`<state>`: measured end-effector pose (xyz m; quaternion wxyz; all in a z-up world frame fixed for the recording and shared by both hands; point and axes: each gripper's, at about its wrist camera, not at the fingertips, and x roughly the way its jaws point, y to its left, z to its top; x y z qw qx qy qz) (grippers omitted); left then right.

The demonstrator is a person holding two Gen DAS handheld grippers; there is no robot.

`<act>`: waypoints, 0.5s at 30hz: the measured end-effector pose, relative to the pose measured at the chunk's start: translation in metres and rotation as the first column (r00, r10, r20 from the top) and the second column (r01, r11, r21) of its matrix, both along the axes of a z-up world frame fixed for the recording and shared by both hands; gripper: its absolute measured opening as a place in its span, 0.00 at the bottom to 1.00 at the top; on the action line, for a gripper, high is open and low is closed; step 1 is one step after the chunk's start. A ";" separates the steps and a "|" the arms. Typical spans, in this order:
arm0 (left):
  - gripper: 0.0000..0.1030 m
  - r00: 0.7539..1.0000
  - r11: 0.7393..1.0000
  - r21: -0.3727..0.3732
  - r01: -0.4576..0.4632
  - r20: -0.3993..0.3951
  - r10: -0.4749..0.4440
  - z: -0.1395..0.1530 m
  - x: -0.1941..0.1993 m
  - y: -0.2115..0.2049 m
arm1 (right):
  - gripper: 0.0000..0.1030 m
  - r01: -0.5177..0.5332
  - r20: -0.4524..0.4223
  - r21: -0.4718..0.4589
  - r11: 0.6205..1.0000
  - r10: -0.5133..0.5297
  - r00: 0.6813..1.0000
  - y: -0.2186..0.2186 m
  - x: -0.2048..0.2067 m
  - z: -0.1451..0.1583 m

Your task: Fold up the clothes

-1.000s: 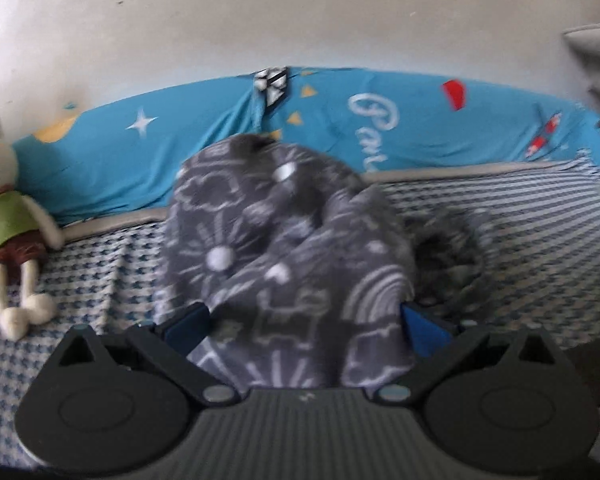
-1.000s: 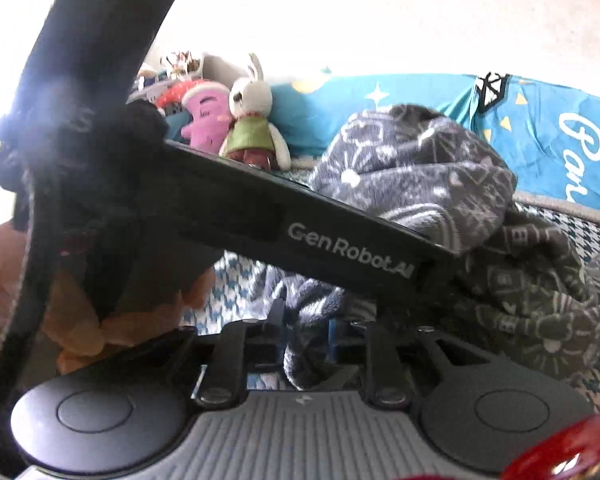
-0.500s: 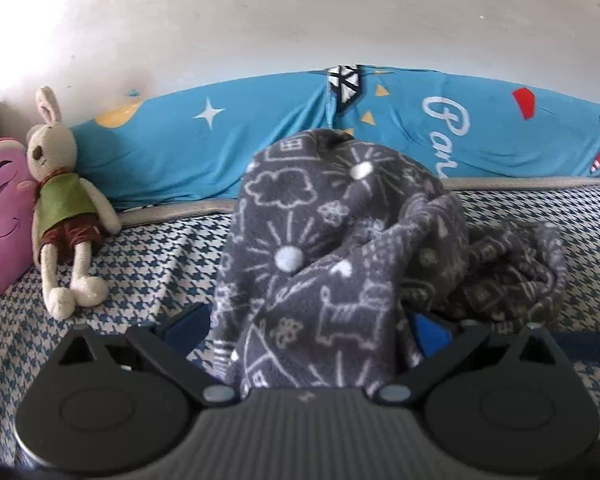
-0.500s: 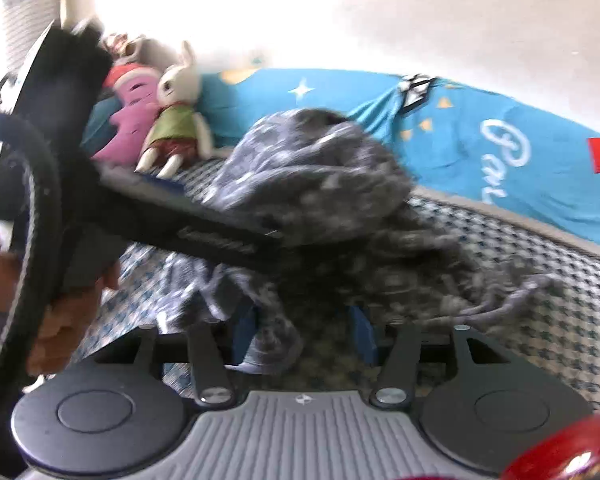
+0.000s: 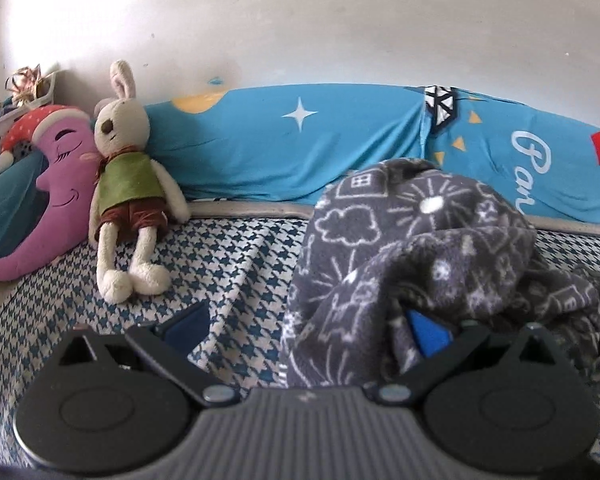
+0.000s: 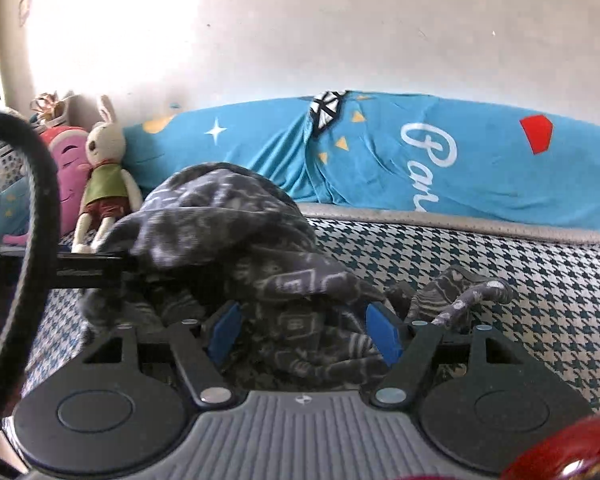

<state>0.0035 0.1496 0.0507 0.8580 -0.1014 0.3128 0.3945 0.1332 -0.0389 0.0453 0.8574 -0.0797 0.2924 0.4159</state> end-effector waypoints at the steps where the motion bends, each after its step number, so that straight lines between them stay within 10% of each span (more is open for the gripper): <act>1: 1.00 1.000 1.000 0.000 -0.003 0.001 0.003 0.000 -0.001 0.002 | 0.68 0.006 0.000 -0.002 1.000 -0.006 1.000 0.003 0.003 -0.002; 15: 1.00 0.993 0.993 0.000 -0.120 0.000 0.120 -0.007 -0.029 0.037 | 0.68 0.033 -0.059 0.010 0.999 -0.032 0.998 0.035 0.029 -0.030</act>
